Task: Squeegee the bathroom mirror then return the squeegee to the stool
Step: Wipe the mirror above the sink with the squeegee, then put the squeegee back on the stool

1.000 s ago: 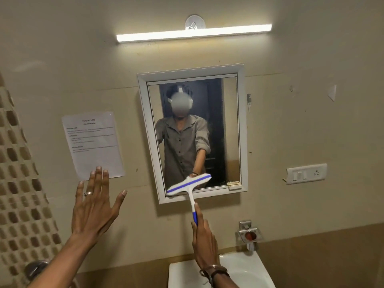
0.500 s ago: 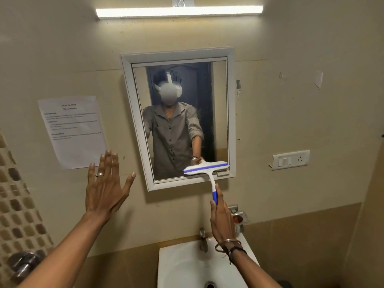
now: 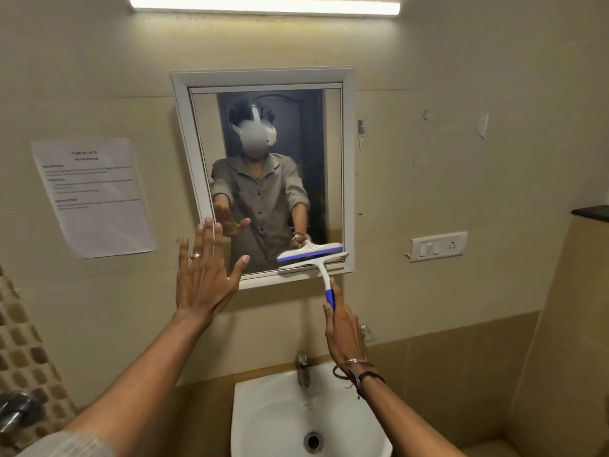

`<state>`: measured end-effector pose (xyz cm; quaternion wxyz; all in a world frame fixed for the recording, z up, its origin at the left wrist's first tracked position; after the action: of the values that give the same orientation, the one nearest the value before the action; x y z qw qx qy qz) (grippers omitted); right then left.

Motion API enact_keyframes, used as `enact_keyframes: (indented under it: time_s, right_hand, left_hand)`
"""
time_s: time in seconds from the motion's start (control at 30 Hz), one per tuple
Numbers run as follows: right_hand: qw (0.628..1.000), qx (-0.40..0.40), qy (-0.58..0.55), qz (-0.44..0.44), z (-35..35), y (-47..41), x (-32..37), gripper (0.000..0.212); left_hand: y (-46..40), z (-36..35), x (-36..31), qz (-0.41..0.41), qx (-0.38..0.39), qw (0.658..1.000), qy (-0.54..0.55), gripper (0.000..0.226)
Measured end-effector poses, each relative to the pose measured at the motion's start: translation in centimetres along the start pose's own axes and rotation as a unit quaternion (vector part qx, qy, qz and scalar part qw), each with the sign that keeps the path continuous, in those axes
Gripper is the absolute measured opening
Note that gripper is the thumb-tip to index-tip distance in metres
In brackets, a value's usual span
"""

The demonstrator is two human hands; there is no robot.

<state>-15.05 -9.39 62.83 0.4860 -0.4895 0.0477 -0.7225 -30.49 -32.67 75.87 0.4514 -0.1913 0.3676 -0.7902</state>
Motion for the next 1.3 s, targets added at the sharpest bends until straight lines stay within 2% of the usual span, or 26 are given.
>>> enact_keyframes:
  time_s: [0.13, 0.3, 0.57, 0.7, 0.87, 1.03, 1.2, 1.3]
  right_hand:
    - [1.0, -0.017, 0.011, 0.02, 1.4, 0.8, 0.2, 0.055]
    - [0.999, -0.045, 0.003, -0.003, 4.0, 0.3, -2.0, 0.053]
    - [0.997, -0.055, 0.023, -0.045, 8.3, 1.9, -7.9, 0.053]
    - [0.993, -0.06, 0.03, -0.1, 10.4, 3.9, -13.1, 0.054]
    - [0.985, -0.036, 0.015, -0.17, 12.3, 7.3, -20.7, 0.037]
    - [0.979, 0.0, 0.012, -0.203, 13.0, 10.3, -28.7, 0.025]
    - [0.967, 0.027, 0.051, -0.25, 12.3, 13.1, -36.5, 0.027]
    - [0.958, 0.063, 0.11, -0.257, 10.5, 15.4, -41.7, 0.03]
  left_hand:
    - [1.1, -1.3, -2.3, -0.001, 0.018, 1.0, 0.009, 0.093]
    - [3.2, -3.1, -5.6, -0.006, 0.043, 0.999, 0.026, 0.092]
    - [7.8, -7.6, -15.3, -0.048, 0.097, 0.991, 0.082, 0.091]
    - [11.4, -10.8, -21.6, -0.074, 0.133, 0.982, 0.113, 0.09]
    - [17.6, -15.4, -29.1, -0.081, 0.199, 0.965, 0.153, 0.088]
    - [24.5, -19.7, -35.7, -0.064, 0.263, 0.943, 0.196, 0.088]
    - [32.6, -24.9, -42.1, -0.039, 0.356, 0.899, 0.253, 0.087]
    - [37.7, -28.7, -44.8, -0.03, 0.409, 0.879, 0.243, 0.09]
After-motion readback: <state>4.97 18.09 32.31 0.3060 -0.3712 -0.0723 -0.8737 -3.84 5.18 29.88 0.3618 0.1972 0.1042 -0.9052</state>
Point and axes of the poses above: each hand's wrist, its own y-axis away from the middle knuckle, its own z-axis out of the back of the hand, x = y × z, the point moved 10 cm from there along -y, towards the middle knuckle, and after that the axes turned 5 degrees about z, right-handed, at the moved point
